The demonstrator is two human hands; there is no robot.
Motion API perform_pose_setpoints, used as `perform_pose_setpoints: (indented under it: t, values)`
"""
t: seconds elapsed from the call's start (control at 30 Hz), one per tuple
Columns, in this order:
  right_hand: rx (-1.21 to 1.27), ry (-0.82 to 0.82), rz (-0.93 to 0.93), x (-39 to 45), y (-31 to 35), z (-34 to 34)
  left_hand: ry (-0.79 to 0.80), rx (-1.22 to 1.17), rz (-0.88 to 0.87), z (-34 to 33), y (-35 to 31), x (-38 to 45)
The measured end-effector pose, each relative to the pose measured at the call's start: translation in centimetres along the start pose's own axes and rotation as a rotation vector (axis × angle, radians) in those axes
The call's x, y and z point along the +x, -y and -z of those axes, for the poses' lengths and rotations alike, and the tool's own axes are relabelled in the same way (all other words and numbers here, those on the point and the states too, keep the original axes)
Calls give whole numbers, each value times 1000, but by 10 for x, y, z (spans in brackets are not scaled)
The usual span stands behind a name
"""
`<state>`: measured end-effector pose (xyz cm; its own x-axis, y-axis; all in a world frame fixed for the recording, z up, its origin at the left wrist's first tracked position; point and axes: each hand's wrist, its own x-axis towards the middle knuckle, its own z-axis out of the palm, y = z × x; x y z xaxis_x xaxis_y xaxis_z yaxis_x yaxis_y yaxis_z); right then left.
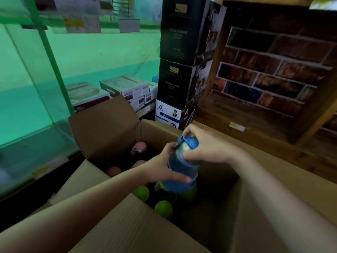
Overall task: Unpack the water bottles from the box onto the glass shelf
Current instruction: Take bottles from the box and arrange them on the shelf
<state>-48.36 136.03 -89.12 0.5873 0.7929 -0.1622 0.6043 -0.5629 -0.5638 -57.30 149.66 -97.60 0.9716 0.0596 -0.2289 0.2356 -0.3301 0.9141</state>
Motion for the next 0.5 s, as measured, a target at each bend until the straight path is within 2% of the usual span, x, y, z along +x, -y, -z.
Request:
perform_pose_setpoints:
  t: [0.13, 0.2, 0.27, 0.37, 0.5]
  values:
    - [96, -248, 133, 6, 35, 7, -128, -126, -108, 35, -19, -20]
    - [199, -283, 199, 11, 58, 9, -197, -149, -143, 61, -29, -36]
    - [302, -253, 245, 17, 84, 14, -257, -146, -187, 89, -40, -56]
    - [430, -111, 329, 27, 128, 21, -403, -173, -223, 132, -61, -93]
    - [458, -17, 473, 42, 195, 19, -584, -224, -256, 188, -95, -154]
